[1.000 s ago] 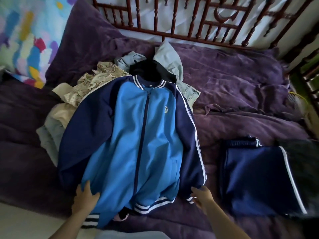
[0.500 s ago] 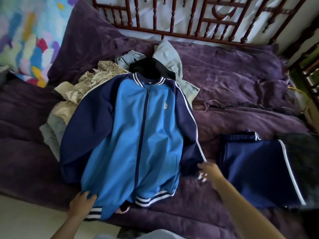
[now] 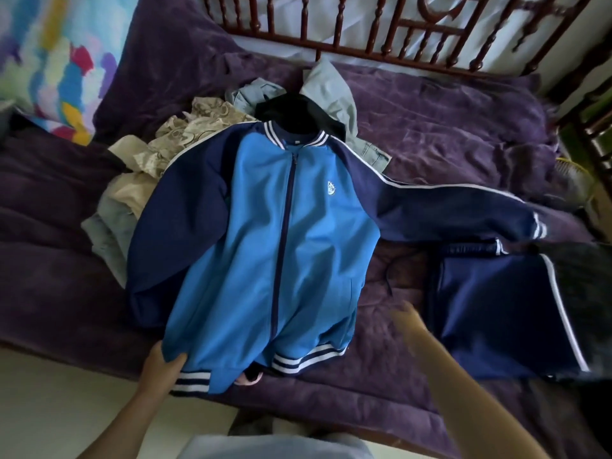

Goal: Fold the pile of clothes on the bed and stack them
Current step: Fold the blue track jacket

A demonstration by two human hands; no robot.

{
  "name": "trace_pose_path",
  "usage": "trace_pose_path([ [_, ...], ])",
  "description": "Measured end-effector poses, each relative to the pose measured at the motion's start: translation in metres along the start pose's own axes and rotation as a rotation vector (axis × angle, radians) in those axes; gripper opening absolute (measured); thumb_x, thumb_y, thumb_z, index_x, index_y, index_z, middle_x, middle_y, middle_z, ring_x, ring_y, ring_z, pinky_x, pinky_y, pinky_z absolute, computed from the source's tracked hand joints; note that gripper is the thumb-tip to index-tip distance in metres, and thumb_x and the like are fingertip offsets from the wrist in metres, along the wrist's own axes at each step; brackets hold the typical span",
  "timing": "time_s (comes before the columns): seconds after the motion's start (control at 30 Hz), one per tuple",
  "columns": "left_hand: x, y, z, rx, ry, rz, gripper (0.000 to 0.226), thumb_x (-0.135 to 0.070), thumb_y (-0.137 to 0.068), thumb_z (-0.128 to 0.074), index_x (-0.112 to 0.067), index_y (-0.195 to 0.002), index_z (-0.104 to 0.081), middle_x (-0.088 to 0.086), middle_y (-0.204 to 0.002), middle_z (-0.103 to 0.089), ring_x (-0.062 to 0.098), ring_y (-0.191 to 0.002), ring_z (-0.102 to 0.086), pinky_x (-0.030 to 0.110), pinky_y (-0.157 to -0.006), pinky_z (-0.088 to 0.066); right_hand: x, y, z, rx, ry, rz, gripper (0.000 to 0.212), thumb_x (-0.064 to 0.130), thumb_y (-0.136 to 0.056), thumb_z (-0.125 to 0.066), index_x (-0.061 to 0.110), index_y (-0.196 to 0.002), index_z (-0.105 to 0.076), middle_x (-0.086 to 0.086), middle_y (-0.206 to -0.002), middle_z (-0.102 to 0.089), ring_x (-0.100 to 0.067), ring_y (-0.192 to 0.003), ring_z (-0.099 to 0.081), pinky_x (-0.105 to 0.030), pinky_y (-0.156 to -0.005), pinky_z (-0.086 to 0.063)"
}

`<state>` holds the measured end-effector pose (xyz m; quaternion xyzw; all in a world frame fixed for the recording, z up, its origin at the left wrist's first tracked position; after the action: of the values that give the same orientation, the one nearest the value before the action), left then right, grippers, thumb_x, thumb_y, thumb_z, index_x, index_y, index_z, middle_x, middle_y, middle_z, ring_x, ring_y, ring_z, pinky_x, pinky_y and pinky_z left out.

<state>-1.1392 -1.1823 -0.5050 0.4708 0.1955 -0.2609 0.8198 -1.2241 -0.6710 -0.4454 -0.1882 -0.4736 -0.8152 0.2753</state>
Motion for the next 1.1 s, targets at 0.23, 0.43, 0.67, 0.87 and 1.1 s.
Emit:
trace_pose_path([
  [0.23, -0.027, 0.029, 0.001, -0.009, 0.172, 0.044, 0.047, 0.002, -0.088, -0.058, 0.002, -0.132, -0.042, 0.018, -0.119, -0.055, 0.027, -0.097, -0.053, 0.035, -0.075, -0.046, -0.068, 0.021, -0.134, 0.195, -0.052, -0.003, 0.056, -0.014, -0.065, -0.067, 0.002, -0.114, -0.043, -0.012, -0.094, -0.057, -0.018, -0.075, -0.053, -0.018, -0.060, -0.049],
  [0.43, -0.033, 0.037, 0.009, 0.114, 0.221, 0.036, 0.023, 0.001, -0.090, -0.053, 0.002, -0.112, -0.061, 0.015, -0.093, -0.066, 0.020, -0.071, -0.060, 0.020, -0.055, -0.051, -0.068, 0.030, -0.127, 0.031, 0.011, 0.001, 0.006, 0.002, -0.088, -0.058, -0.003, -0.090, -0.060, -0.011, -0.081, -0.055, -0.019, -0.076, -0.047, -0.024, -0.057, -0.037],
  [0.67, -0.044, 0.017, 0.048, 0.024, 0.716, 0.151, 0.018, -0.022, -0.094, -0.047, -0.013, -0.088, -0.061, -0.002, -0.058, -0.069, 0.012, -0.049, -0.065, 0.023, -0.045, -0.053, -0.058, 0.076, 0.006, -0.359, -0.475, 0.000, 0.034, 0.011, -0.088, -0.056, 0.012, -0.054, -0.060, 0.001, -0.052, -0.050, -0.014, -0.055, -0.045, -0.015, -0.045, -0.036],
  [0.87, -0.020, 0.002, 0.047, -0.054, -0.159, 0.048, 0.032, -0.019, -0.093, -0.052, 0.007, -0.111, -0.060, 0.028, -0.100, -0.063, 0.040, -0.091, -0.060, 0.041, -0.078, -0.045, -0.108, 0.125, 0.052, -0.547, -0.449, -0.180, 0.030, 0.009, -0.088, -0.058, -0.009, -0.064, -0.060, -0.009, -0.048, -0.053, -0.019, -0.052, -0.051, -0.021, -0.040, -0.039],
  [1.1, 0.012, 0.015, 0.018, 0.063, -0.252, 0.081, 0.049, -0.029, -0.086, -0.065, 0.002, -0.119, -0.047, 0.026, -0.120, -0.054, 0.039, -0.107, -0.054, 0.045, -0.093, -0.044, -0.173, 0.103, -0.018, -0.457, -0.128, -0.438, 0.059, 0.033, -0.082, -0.066, -0.008, -0.120, -0.047, -0.031, -0.113, -0.056, -0.043, -0.096, -0.059, -0.044, -0.083, -0.052],
])
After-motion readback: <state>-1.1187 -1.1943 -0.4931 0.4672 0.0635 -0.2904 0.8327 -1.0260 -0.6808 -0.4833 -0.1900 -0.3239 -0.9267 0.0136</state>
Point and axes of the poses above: each hand's wrist, its own y-axis away from the middle knuckle, its own z-axis out of the back of the hand, x = y × z, the point moved 8 cm from there along -y, towards the middle knuckle
